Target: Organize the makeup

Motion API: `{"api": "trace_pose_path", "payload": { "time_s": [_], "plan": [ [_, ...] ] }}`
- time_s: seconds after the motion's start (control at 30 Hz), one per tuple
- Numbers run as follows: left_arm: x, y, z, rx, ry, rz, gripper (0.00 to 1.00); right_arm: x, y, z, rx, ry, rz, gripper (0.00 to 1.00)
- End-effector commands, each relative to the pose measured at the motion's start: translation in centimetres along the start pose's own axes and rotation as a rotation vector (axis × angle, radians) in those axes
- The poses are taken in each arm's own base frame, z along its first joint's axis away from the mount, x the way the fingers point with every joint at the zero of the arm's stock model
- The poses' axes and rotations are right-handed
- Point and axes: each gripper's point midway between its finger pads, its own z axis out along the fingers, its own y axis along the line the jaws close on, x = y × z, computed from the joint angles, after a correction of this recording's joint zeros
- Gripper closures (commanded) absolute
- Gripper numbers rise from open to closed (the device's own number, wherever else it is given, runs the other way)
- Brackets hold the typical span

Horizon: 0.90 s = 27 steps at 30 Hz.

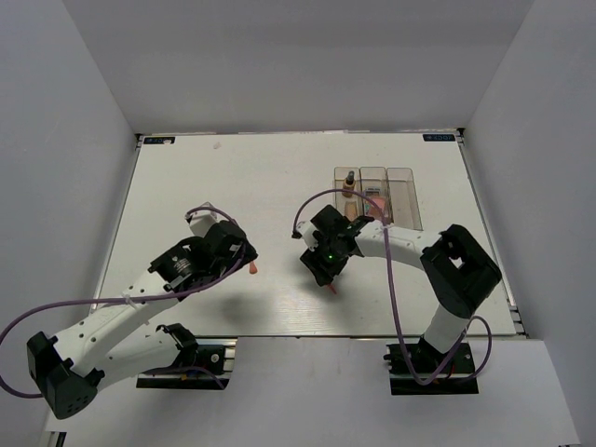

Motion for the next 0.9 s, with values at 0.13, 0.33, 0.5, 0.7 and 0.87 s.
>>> {"api": "trace_pose_path", "payload": {
  "time_s": [0.13,0.33,0.5,0.7,0.87],
  "plan": [
    [-0.1,0.7,0.8,-0.05,-0.021,-0.002,0.2,0.5,-0.5,1.4,0.116,0.026,-0.038,0.53],
    [0.6,0.6,2.3,-0.073,-0.01,0.021,0.18,2.1,0.1,1.5,0.077,0.058,-0.032,0.79],
    [1.6,1.0,3.9,-0.14,0.04,0.069,0.16,1.9,0.4,0.6,0.024,0.041,-0.062,0.97],
    [2.0,0.6,6.5,-0.188,0.117,0.124,0.16,-5.2,-2.3,-4.9,0.011,-0.158,-0.128,1.0],
    [1.6,0.5,8.6,-0.19,0.13,0.142,0.18,-10.3,-7.3,-12.0,0.043,-0.338,-0.057,1.0]
  ]
}}
